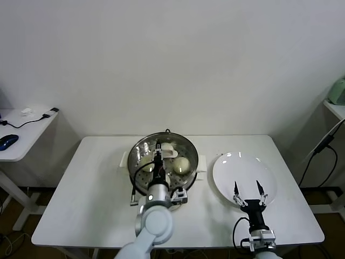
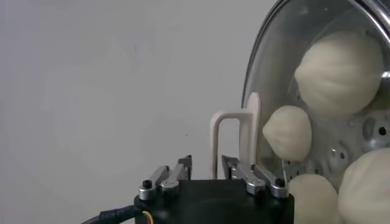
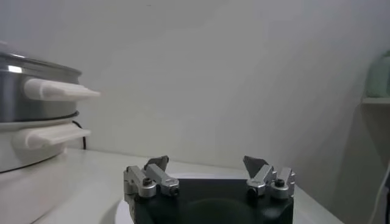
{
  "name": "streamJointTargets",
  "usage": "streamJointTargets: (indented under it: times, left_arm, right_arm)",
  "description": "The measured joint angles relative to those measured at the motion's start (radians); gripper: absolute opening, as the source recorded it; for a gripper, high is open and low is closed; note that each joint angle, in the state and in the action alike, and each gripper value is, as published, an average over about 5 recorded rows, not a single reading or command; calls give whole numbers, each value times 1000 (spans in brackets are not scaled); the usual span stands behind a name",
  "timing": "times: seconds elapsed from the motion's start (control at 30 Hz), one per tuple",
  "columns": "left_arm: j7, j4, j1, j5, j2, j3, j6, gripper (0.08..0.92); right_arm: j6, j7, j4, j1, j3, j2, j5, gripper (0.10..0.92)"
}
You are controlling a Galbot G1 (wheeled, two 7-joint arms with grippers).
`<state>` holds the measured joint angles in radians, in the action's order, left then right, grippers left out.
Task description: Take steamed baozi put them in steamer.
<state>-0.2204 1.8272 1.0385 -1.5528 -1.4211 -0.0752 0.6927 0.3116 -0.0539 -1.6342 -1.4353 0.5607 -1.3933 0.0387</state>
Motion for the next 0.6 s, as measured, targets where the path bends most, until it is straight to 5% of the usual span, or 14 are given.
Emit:
streamJointTargets:
  times: [0.4, 0.6]
  left_arm:
    - [-9, 114, 42, 54, 42, -13, -31, 756]
    - [58, 209, 83, 197, 60, 20, -113, 821]
  right_arm:
    - [-13, 13, -3, 3, -11, 0, -3, 823]
    - [-27, 13, -10, -2, -22, 3, 6, 823]
